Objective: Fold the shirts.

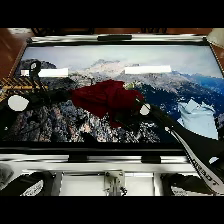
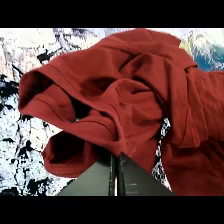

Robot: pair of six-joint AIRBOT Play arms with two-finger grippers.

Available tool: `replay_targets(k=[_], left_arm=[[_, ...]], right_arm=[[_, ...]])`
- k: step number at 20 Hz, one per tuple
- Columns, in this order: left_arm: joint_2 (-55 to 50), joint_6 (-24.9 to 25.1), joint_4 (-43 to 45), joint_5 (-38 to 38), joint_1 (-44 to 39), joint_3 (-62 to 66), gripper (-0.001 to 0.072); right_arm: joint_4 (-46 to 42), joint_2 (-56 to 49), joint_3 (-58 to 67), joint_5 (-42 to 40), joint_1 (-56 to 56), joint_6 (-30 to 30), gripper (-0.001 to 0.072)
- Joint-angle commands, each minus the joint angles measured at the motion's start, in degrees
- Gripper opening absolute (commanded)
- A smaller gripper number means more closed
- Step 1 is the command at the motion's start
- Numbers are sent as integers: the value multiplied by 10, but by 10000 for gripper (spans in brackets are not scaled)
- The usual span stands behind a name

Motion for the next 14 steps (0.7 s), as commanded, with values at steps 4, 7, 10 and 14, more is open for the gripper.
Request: replay_targets(k=[4, 7, 10, 14], left_arm=[[1, 2, 0, -7, 0, 0, 36], [1, 1, 0, -7, 0, 0, 36], [1, 2, 0, -7, 0, 0, 36], [21, 19, 5, -28, 24, 16, 36]], right_arm=[[16, -19, 0, -172, 23, 122, 664], [16, -19, 0, -211, 23, 158, 562], [17, -19, 0, -214, 22, 159, 66], [10, 23, 16, -196, 17, 31, 69]])
